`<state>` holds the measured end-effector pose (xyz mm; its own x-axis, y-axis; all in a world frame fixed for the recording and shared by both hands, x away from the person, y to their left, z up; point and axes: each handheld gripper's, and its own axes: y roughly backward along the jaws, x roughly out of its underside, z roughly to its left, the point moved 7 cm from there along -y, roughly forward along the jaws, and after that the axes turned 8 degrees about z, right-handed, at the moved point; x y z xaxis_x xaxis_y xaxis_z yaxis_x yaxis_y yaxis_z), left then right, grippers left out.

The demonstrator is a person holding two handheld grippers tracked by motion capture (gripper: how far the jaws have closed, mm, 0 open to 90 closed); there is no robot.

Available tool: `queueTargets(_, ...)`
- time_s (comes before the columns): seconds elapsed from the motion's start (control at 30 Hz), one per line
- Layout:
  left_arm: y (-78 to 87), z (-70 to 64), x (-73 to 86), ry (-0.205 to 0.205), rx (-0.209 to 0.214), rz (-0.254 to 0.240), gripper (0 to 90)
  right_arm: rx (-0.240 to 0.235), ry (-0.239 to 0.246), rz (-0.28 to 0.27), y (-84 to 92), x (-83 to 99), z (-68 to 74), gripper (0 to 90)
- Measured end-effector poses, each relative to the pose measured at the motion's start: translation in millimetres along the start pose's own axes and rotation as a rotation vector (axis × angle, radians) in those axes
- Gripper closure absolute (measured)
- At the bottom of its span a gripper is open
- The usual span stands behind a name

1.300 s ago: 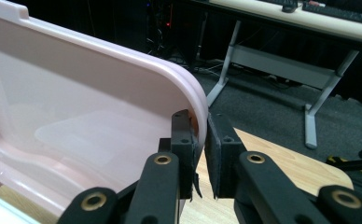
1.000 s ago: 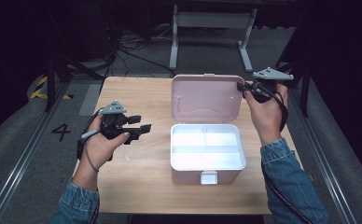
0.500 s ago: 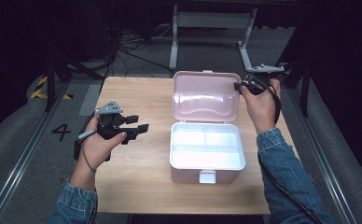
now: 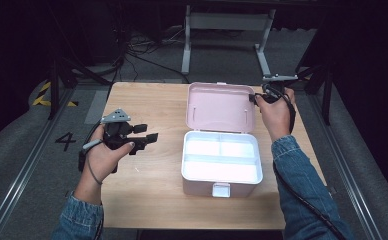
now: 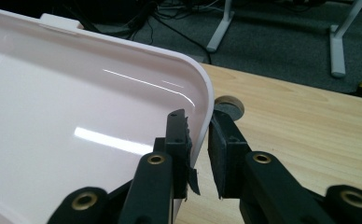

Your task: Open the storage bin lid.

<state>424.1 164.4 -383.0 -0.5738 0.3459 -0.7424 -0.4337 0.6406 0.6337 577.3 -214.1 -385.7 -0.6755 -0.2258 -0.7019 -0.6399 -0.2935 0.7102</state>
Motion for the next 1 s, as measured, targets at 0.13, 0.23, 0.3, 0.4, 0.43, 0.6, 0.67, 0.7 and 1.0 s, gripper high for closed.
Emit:
queueTargets(0.13,-0.7,0.4,0.9,0.001,0.002,0.004,41.7,-0.021,-0.023,0.021,-9.8,5.1,-2.5,78.2)
queueTargets(0.23,-0.3,0.7,1.2,0.001,0.001,0.006,41.7,-0.034,-0.032,0.031,-16.1,8.2,-4.0,77.6)
queueTargets(0.3,-0.3,0.9,1.4,0.001,0.003,0.006,41.6,-0.037,-0.03,0.039,-18.4,9.6,-4.8,77.4)
queueTargets(0.4,-1.0,0.9,2.0,0.003,0.008,0.007,41.6,-0.051,-0.033,0.055,-24.1,12.8,-6.2,76.5)
queueTargets(0.43,-0.9,0.9,2.0,0.003,0.009,0.008,41.6,-0.053,-0.035,0.059,-25.5,13.9,-6.5,76.3)
queueTargets(0.6,-0.8,0.8,1.9,0.003,0.009,0.007,41.6,-0.052,-0.029,0.079,-31.7,17.9,-7.1,75.4)
queueTargets(0.67,-0.6,0.8,2.1,0.003,0.009,0.008,41.6,-0.052,-0.024,0.091,-35.0,20.0,-7.7,75.0)
queueTargets(0.7,-0.6,0.8,2.2,0.004,0.01,0.007,41.6,-0.056,-0.024,0.095,-36.1,20.8,-7.6,75.0)
queueTargets(1.0,-1.1,1.1,3.4,0.007,0.007,0.014,41.5,-0.073,-0.006,0.107,-42.4,23.5,-8.0,73.7)
